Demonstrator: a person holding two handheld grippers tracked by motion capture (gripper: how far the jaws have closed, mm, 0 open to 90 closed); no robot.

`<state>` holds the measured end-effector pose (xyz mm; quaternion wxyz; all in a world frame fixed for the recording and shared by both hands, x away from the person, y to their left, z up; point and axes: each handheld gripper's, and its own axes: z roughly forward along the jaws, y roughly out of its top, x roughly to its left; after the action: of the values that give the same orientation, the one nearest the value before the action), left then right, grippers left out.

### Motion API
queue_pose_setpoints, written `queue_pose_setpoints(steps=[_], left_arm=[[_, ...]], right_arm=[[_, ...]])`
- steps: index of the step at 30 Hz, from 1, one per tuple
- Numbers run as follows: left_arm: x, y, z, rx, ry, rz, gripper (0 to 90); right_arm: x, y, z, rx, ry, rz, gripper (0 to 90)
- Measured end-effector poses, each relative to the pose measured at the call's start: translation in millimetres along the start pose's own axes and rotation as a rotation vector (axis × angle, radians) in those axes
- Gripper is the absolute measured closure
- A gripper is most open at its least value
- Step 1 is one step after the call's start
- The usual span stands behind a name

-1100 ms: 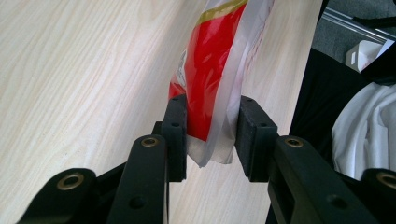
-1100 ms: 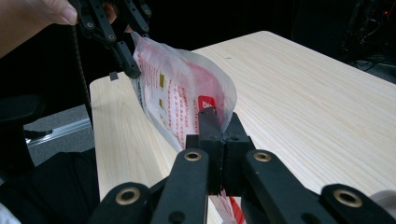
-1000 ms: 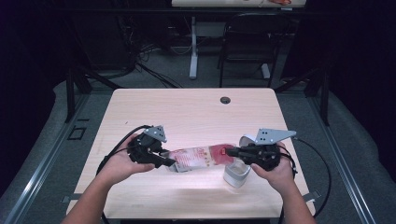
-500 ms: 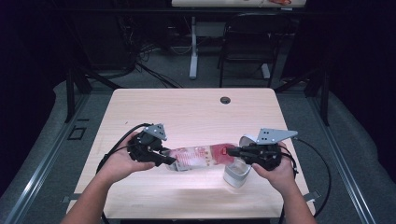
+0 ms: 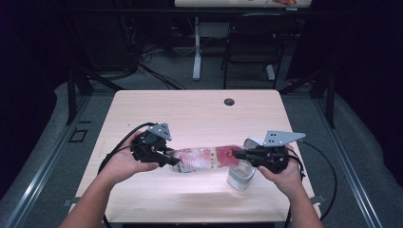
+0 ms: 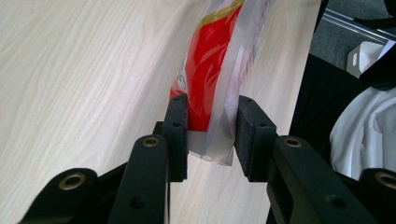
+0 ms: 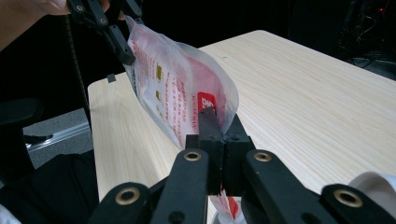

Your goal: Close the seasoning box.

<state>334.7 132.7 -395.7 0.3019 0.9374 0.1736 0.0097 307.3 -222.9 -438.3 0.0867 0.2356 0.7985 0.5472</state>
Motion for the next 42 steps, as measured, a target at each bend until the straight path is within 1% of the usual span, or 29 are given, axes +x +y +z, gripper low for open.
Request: queue_pose_setpoints(steps=[5,9,25,30,39,42], left_arm=[[-1.0,4.7,-2.7,0.0,0.007,0.014,68.7],[-1.3,7.0,-3.8,-0.001,0.004,0.011,69.0],[-1.4,16.8,-8.8,-0.008,0.017,0.03,70.1],[-1.0,19.0,-9.2,-0.005,0.014,0.03,70.3],[-2.2,26.5,-12.3,0.011,0.02,0.045,70.6],[-2.2,29.5,-12.6,0.021,0.014,0.043,70.9]], right_arm=[[-1.4,-1.0,-2.2,0.001,-0.005,0.005,89.5],[-2.3,-1.6,-3.2,-0.001,-0.005,0.01,89.5],[-5.5,-3.5,-6.9,0.001,-0.012,0.026,89.4],[-6.1,-3.9,-7.5,-0.001,-0.016,0.031,89.4],[-7.6,-4.0,-9.6,-0.003,-0.017,0.036,89.4],[-8.4,-4.4,-10.7,-0.001,-0.022,0.036,89.4]])
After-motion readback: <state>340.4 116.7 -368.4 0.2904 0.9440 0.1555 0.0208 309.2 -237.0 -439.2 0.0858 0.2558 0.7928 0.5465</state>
